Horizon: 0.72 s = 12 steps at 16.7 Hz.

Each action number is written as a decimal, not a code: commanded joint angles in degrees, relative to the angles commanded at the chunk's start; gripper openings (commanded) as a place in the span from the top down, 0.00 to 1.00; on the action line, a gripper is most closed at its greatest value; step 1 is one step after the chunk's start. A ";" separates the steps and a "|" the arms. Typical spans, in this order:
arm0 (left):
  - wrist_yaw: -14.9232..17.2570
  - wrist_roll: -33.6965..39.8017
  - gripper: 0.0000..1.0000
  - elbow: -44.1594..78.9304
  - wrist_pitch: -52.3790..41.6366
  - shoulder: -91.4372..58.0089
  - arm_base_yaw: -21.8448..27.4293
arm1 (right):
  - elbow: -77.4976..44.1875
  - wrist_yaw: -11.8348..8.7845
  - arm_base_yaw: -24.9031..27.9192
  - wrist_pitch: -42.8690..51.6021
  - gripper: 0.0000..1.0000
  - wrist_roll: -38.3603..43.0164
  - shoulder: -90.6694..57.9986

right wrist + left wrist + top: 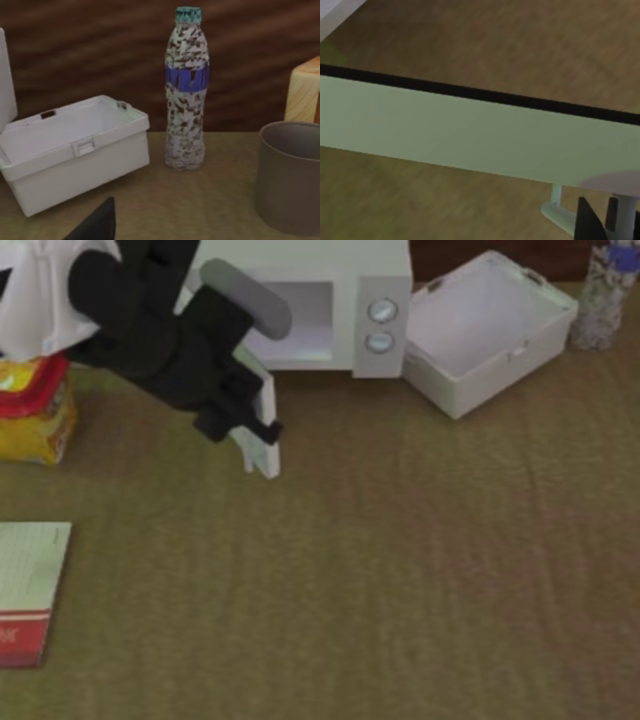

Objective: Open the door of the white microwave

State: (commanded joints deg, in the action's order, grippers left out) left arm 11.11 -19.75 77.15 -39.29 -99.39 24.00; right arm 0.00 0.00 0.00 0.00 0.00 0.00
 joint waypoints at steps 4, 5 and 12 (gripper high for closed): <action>0.00 0.00 1.00 0.00 0.00 0.00 0.00 | 0.00 0.00 0.00 0.00 0.00 0.00 0.00; 0.00 0.00 1.00 0.00 0.00 0.00 0.00 | 0.00 0.00 0.00 0.00 0.00 0.00 0.00; 2.61 -4.87 1.00 -0.66 -1.12 0.84 -1.84 | 0.00 0.00 0.00 0.00 0.00 0.00 0.00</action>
State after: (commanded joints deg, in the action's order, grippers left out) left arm 13.72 -24.62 76.50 -40.40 -98.55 22.16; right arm 0.00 0.00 0.00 0.00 0.00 0.00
